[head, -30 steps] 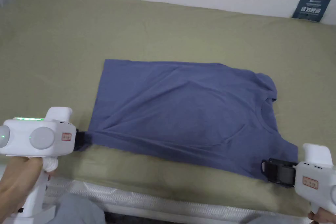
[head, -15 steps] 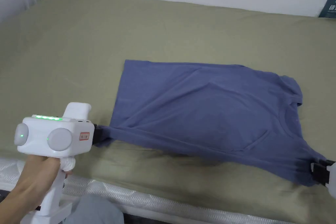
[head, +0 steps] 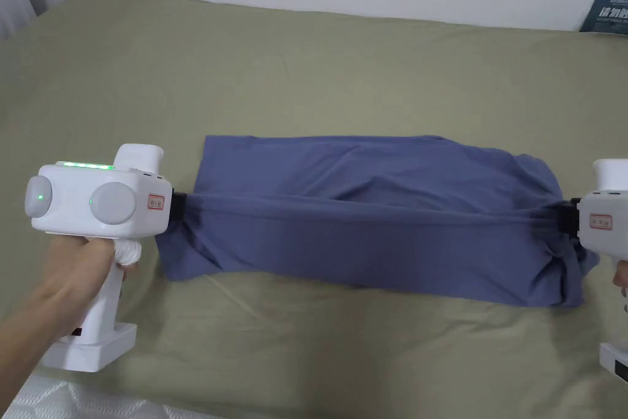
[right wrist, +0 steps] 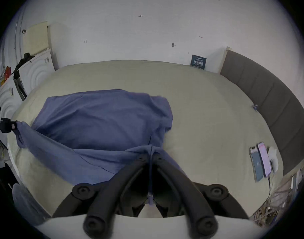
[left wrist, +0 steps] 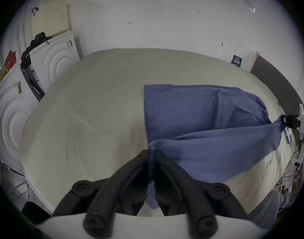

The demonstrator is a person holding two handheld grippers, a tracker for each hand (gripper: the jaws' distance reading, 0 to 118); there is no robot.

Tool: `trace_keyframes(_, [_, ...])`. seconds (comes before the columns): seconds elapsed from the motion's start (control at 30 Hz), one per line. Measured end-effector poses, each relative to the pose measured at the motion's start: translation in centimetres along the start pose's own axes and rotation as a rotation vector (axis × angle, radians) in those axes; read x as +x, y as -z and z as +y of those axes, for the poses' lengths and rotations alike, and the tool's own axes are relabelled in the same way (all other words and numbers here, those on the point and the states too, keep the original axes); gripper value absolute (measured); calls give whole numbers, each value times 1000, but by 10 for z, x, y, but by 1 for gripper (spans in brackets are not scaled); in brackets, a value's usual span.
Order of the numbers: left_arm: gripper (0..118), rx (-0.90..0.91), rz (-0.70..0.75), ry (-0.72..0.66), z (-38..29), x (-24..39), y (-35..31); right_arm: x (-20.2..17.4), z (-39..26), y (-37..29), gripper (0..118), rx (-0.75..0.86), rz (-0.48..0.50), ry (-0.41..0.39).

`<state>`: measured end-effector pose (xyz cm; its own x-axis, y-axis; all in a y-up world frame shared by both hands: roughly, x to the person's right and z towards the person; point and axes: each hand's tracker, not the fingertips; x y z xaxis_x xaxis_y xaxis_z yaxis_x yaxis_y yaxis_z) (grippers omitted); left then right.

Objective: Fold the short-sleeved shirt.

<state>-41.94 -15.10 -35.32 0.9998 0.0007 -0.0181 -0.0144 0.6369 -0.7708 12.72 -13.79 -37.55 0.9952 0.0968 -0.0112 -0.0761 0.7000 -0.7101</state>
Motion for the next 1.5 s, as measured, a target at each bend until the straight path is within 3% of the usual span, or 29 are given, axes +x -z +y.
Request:
trace_keyframes(0.2, [7, -68, 19, -22, 13, 1, 56, -3, 6, 61, 3, -84, -29, -3])
trace_keyframes(0.3, [12, -66, 3, -39, 13, 0, 65, 0, 1, 77, 5, -119, 9, 64])
trace_keyframes(0.33, [36, -44, -26, -54, 13, -1, 64, 2, 0, 76, 20, -106, 3, 88])
trace_keyframes(0.37, [91, -25, -29, -69, 12, -3, 61, 4, -1, 73, 77, -93, 9, 109])
trace_keyframes(0.4, [118, -39, -18, -65, 10, -4, 58, 8, -4, 68, 116, -101, 11, 117])
trace_keyframes(0.43, [118, -38, -7, -67, 7, -6, 54, 12, -5, 59, 114, -120, 25, 112])
trace_keyframes(0.47, [111, 18, 7, -77, 3, -8, 43, 16, -6, 53, 104, -38, 12, 112])
trace_keyframes(0.53, [101, -7, 14, -70, -5, -8, 32, 14, -13, 41, 103, -52, 4, 118])
trace_keyframes(0.57, [68, 1, 34, -79, -8, -9, 25, 17, -17, 33, 94, -47, 12, 124])
trace_keyframes(0.6, [20, 10, 46, -83, -14, -9, 18, 17, -22, 26, 69, -42, 12, 125])
trace_keyframes(0.63, [0, 4, 44, -83, -20, -8, 15, 18, -26, 19, 22, -30, 21, 122])
trace_keyframes(0.67, [0, -5, 64, -98, -26, -7, 11, 19, -38, 8, 0, -21, 19, 120])
trace_keyframes(0.7, [0, -49, 16, -102, -27, -8, 10, 20, -39, 2, 0, 10, -13, 135])
trace_keyframes(0.77, [0, -73, -31, -125, -36, -2, 6, 23, -44, -2, 0, -44, 77, 164])
trace_keyframes(0.8, [0, -73, -29, -119, -38, 1, 5, 24, -53, -6, 0, -35, 55, 162])
trace_keyframes(0.83, [12, -72, -32, -124, -42, -4, 7, 24, -55, -7, 0, -32, 51, 159])
trace_keyframes(0.9, [110, -71, -42, -136, -43, 0, 11, 26, -59, -11, 0, -23, 55, 158])
trace_keyframes(0.93, [118, -100, -11, -112, -43, 4, 15, 27, -65, -13, 0, -22, 59, 162])
trace_keyframes(0.97, [110, -124, 1, -80, -46, 8, 19, 27, -66, -15, 0, -23, 64, 162])
trace_keyframes(1.0, [109, -57, 36, -58, -44, 10, 19, 27, -68, -17, 0, -22, 66, 160])
trace_keyframes(1.13, [104, -138, 41, -42, -47, 12, 42, 24, -69, -17, 0, -34, 84, 141])
trace_keyframes(1.17, [82, -142, 49, -37, -47, 12, 45, 24, -69, -16, 0, -42, 86, 140])
trace_keyframes(1.23, [23, -115, 28, -79, -46, 23, 33, 23, -70, -13, 6, -48, 92, 137])
trace_keyframes(1.27, [7, -110, 18, -96, -45, 23, 31, 23, -71, -11, 46, -53, 89, 135])
trace_keyframes(1.3, [7, -123, 3, -92, -44, 24, 30, 23, -72, -6, 90, -81, 112, 130])
trace_keyframes(1.33, [7, -121, 18, -83, -45, 25, 30, 21, -74, -1, 118, -122, 128, 126])
trace_keyframes(1.37, [7, -125, 20, -64, -43, 20, 39, 21, -78, 3, 111, -75, 113, 140])
trace_keyframes(1.47, [7, -122, 9, -83, -44, 15, 38, 20, -74, 27, 108, -130, 66, 104])
trace_keyframes(1.5, [7, -122, 5, -91, -43, 17, 37, 22, -73, 34, 99, -144, 49, 105])
